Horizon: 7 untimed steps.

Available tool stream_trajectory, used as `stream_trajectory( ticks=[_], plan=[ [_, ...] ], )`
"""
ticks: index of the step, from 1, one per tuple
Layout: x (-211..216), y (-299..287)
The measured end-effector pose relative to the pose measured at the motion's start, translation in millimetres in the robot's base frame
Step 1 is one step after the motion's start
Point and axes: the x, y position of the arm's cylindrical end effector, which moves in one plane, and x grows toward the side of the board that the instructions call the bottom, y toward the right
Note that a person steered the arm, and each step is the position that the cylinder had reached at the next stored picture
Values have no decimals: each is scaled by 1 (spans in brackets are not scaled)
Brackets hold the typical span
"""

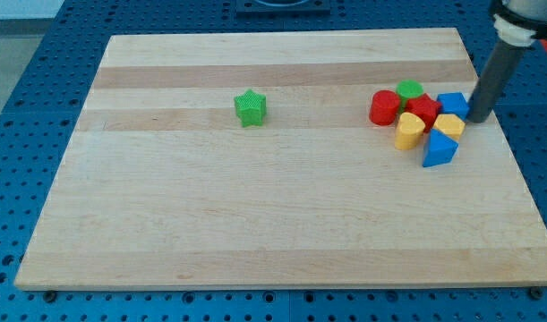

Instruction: Separate the red blocks from the group of blocks

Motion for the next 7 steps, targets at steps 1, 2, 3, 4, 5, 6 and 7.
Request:
stream_trajectory(
  ticks=[1,2,3,4,5,6,7],
  plan=[
    [0,-22],
    [-2,-46],
    [-3,-69],
    [-4,-88],
    [-4,-96],
    [0,-96],
    [15,-96]
  ],
)
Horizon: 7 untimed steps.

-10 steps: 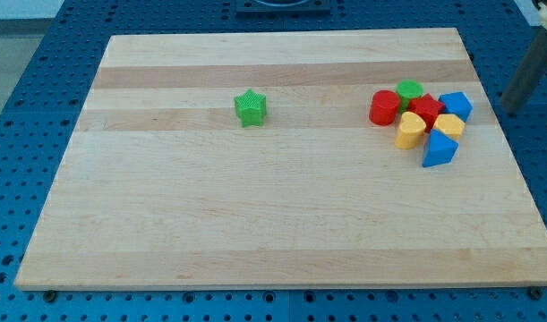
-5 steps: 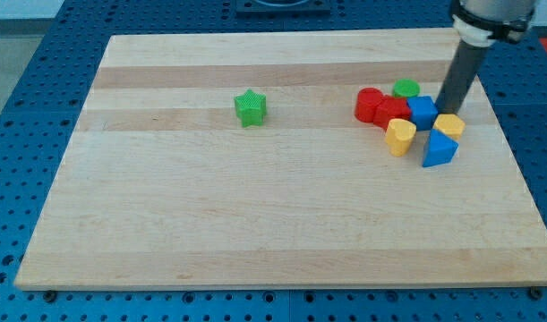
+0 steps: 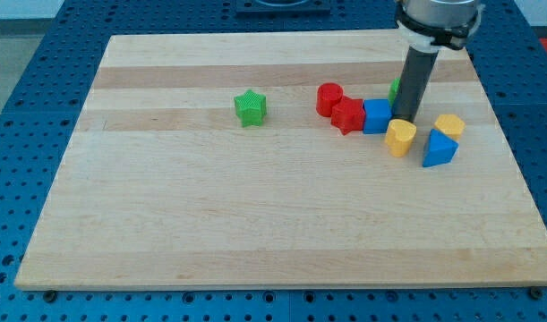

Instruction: Separate the red blocks from the group of blocks

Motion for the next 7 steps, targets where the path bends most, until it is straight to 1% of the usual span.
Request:
stream_trajectory(
  ticks=[1,3,4,6,7],
  plan=[
    [9,-9],
    [10,-52],
    [18,-64],
    [14,-89],
    [14,-115]
  ],
)
